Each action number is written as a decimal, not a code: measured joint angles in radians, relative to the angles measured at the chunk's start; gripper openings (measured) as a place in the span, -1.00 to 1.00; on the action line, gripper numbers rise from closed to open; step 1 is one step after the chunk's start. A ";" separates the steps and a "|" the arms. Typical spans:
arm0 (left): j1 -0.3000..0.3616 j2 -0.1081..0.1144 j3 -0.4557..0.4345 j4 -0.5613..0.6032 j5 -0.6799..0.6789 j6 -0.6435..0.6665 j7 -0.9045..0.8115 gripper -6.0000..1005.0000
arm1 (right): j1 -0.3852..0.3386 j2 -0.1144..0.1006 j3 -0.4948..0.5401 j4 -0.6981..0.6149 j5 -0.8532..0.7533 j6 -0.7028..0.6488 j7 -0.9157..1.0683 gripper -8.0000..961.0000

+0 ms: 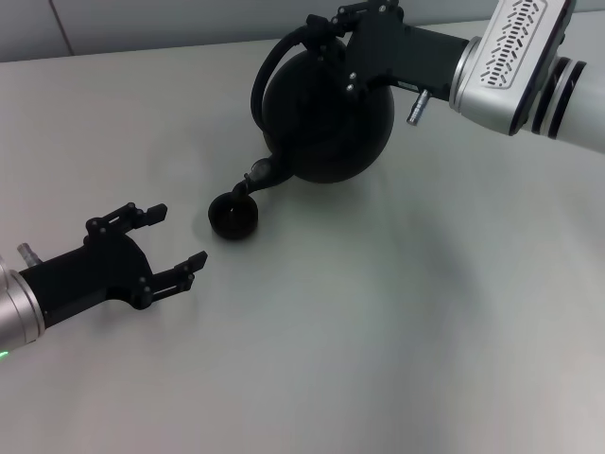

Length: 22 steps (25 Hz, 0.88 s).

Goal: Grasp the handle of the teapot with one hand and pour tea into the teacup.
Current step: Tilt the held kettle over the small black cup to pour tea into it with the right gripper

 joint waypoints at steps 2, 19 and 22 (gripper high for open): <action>0.000 0.000 0.000 0.000 0.000 0.000 0.000 0.60 | 0.000 0.000 0.000 -0.002 0.000 0.000 0.000 -0.76; 0.001 0.000 0.000 0.000 0.000 0.002 0.000 0.60 | -0.004 0.000 -0.030 -0.024 -0.001 0.025 -0.008 -0.76; 0.000 0.000 0.000 0.000 0.000 0.002 0.000 0.60 | -0.007 0.000 -0.053 -0.033 -0.001 0.044 -0.008 -0.76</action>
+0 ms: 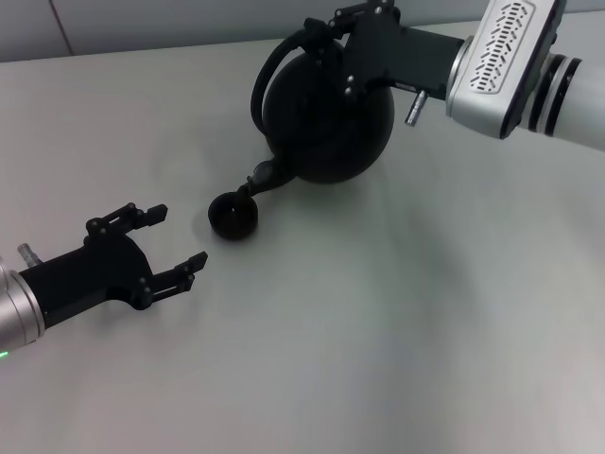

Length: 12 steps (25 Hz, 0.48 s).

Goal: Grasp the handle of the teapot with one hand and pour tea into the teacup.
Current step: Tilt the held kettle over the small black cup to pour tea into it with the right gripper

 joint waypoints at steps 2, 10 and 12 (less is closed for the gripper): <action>0.000 0.000 0.000 0.000 0.000 0.000 0.000 0.60 | -0.002 0.001 -0.010 -0.006 0.002 0.006 0.000 -0.76; 0.000 0.000 0.000 0.000 0.000 -0.001 0.001 0.60 | -0.001 0.002 -0.013 -0.010 0.011 0.008 0.023 -0.76; 0.000 0.000 0.000 0.000 0.000 -0.002 0.001 0.60 | -0.001 0.002 -0.011 -0.009 0.012 0.005 0.041 -0.76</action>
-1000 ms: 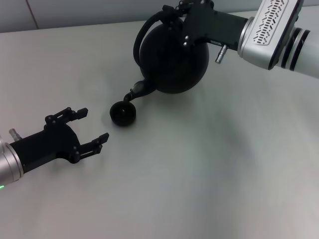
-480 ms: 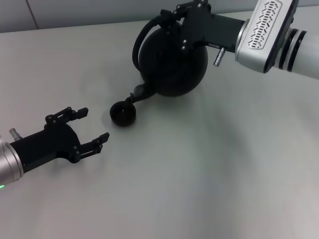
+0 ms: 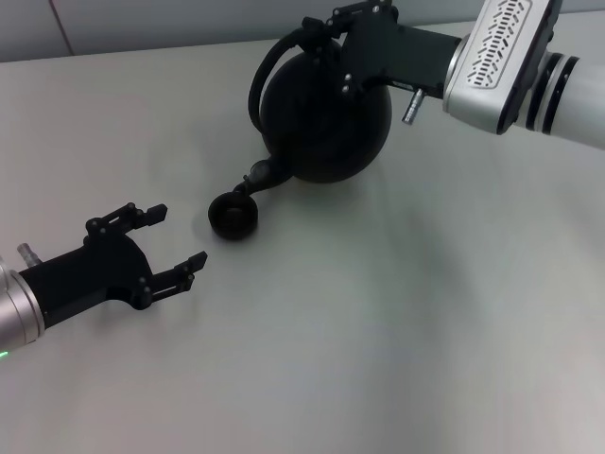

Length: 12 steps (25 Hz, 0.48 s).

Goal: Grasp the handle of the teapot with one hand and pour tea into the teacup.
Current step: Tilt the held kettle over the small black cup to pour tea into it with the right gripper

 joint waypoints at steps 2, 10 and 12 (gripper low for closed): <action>0.000 0.000 0.000 0.000 0.000 0.000 0.001 0.60 | 0.000 0.000 0.003 0.000 0.000 -0.002 0.010 -0.76; 0.001 0.000 0.000 -0.001 0.000 0.000 0.005 0.60 | -0.011 -0.004 0.012 0.016 0.061 -0.006 0.096 -0.76; 0.003 0.000 -0.001 -0.001 0.000 0.000 0.006 0.60 | -0.016 -0.005 0.012 0.019 0.078 -0.007 0.103 -0.76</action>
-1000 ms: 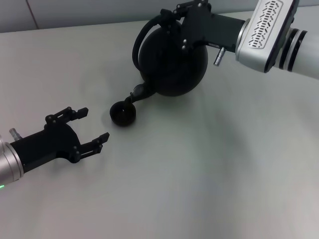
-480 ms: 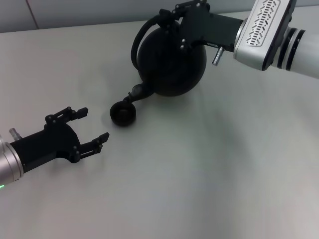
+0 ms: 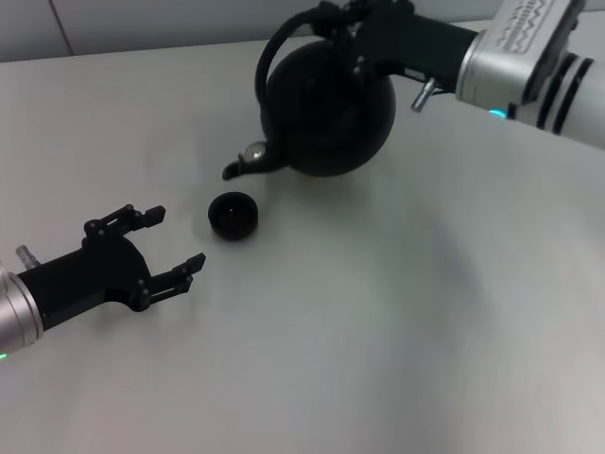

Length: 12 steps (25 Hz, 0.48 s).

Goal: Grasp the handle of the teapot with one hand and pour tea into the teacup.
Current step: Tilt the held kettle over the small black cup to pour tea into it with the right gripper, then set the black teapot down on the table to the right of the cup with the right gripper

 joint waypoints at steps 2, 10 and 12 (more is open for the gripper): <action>0.001 0.000 0.000 0.000 0.000 0.000 0.001 0.60 | -0.015 -0.002 0.001 0.004 0.043 -0.001 0.015 -0.76; 0.008 0.000 -0.014 0.000 -0.002 0.001 0.001 0.60 | -0.111 -0.004 0.042 0.015 0.242 -0.024 0.035 -0.76; 0.010 0.000 -0.022 -0.001 -0.002 0.004 0.000 0.60 | -0.130 -0.004 0.073 0.038 0.277 -0.049 0.035 -0.76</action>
